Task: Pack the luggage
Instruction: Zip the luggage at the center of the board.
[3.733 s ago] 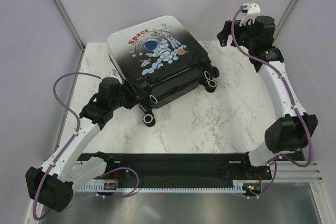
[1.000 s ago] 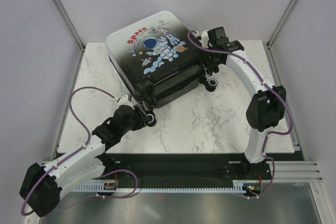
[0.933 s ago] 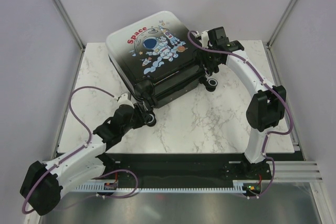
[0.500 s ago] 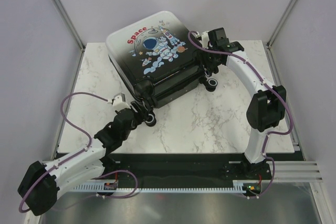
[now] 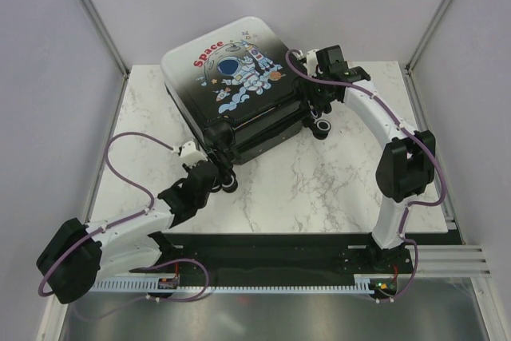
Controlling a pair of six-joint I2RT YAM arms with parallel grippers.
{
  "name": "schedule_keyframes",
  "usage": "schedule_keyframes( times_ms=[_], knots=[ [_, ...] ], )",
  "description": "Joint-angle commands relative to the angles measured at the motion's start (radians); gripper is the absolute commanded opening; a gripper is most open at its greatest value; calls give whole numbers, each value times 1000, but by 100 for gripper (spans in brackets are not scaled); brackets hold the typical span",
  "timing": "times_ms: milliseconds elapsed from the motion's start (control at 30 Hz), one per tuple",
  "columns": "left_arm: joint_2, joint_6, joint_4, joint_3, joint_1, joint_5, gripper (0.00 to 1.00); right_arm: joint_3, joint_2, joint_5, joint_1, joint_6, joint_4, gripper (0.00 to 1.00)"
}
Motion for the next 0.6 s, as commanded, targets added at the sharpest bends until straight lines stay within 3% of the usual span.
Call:
schedule_keyframes(
  times_ms=[0, 133, 433, 567],
  knots=[
    [42, -55, 37, 70, -15, -101, 64, -44, 15, -127, 71, 79, 174, 0],
    [80, -105, -34, 117, -35, -171, 56, -62, 9, -130, 77, 73, 175, 0],
    [102, -150, -175, 170, -37, -248, 26, -88, -3, -144, 85, 73, 178, 0],
    [71, -165, -220, 151, -37, -243, 3, -105, -9, -144, 88, 75, 180, 0]
  ],
)
